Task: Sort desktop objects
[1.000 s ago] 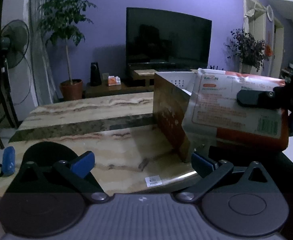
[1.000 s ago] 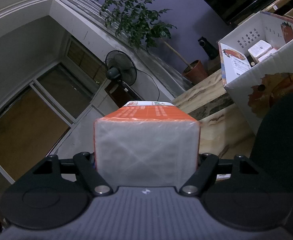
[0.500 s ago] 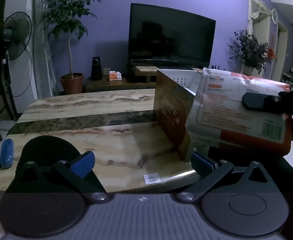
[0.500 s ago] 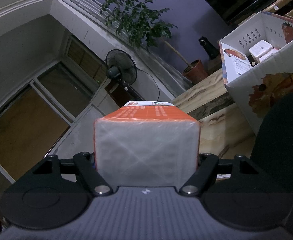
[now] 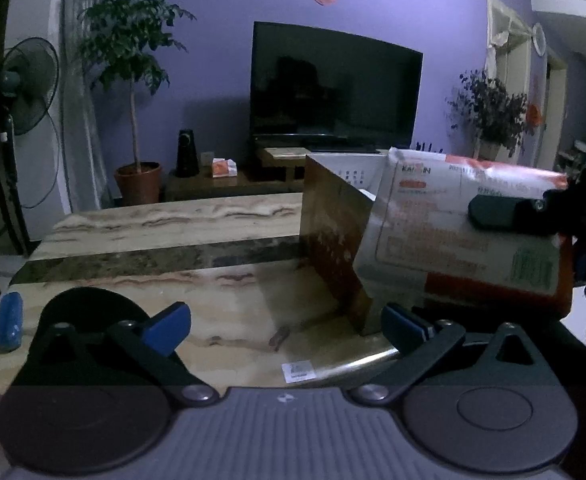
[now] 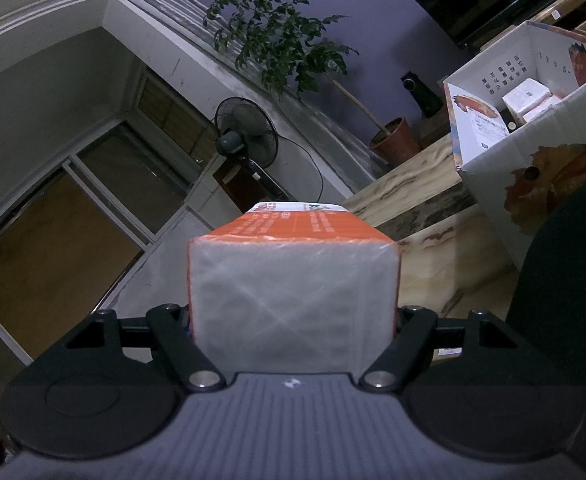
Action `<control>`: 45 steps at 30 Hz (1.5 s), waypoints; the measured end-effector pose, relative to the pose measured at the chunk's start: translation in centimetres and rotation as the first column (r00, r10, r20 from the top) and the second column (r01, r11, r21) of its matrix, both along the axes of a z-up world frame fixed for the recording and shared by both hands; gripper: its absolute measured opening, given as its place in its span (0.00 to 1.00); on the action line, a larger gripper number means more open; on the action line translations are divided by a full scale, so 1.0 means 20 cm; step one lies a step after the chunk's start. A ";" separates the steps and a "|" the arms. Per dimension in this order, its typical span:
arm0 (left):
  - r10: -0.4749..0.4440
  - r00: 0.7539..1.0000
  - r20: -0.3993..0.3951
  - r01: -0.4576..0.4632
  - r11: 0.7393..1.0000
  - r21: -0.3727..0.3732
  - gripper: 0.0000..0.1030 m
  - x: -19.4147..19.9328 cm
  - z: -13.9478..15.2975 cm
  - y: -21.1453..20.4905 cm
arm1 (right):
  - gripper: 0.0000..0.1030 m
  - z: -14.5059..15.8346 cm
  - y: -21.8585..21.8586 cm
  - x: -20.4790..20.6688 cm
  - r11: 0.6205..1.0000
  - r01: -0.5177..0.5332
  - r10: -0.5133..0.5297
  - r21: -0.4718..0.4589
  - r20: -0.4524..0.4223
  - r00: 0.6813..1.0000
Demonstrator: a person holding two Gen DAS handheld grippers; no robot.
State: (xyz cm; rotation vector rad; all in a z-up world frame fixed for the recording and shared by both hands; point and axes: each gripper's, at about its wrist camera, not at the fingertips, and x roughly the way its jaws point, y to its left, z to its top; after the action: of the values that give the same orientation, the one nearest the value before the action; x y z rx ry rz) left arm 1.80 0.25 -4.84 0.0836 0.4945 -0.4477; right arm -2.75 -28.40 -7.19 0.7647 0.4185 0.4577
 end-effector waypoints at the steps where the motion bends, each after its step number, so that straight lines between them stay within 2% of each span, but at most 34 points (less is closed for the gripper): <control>1: 0.004 1.000 -0.001 -0.004 1.000 0.000 0.98 0.00 0.00 0.00 | 0.75 0.00 0.00 0.00 1.000 -0.001 0.001 0.000 0.000 1.000; 19: 0.015 1.000 -0.015 -0.015 1.000 0.020 0.99 0.02 -0.01 -0.02 | 0.75 0.01 0.04 0.01 1.000 -0.028 0.028 0.008 0.004 1.000; 26: 0.034 0.999 -0.022 -0.033 0.997 0.076 0.99 0.03 -0.02 -0.05 | 0.75 0.01 0.03 0.01 1.000 -0.026 0.026 0.009 -0.001 1.000; 32: 0.116 0.992 -0.049 -0.107 0.981 0.159 0.99 0.04 -0.03 -0.06 | 0.75 0.00 0.03 0.00 1.000 -0.018 0.018 0.015 -0.007 1.000; 35: 0.126 0.990 -0.070 -0.112 0.977 0.180 0.99 0.03 -0.03 -0.07 | 0.75 -0.02 0.01 0.01 0.999 -0.009 0.010 0.043 -0.012 1.000; 41: 0.091 0.991 -0.101 -0.072 0.981 0.182 0.99 -0.03 0.00 -0.09 | 0.75 -0.05 -0.04 0.01 0.995 0.008 -0.007 0.101 -0.012 1.000; 45: 0.067 0.993 -0.096 -0.045 0.977 0.208 0.99 -0.07 0.05 -0.14 | 0.75 -0.05 -0.05 0.01 0.993 0.011 -0.010 0.116 -0.012 1.000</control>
State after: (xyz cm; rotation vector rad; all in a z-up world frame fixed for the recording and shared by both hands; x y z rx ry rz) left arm 0.39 -2.49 -3.79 0.2463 0.6422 -0.3454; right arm -2.53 -29.36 -8.24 0.8819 0.4013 0.4709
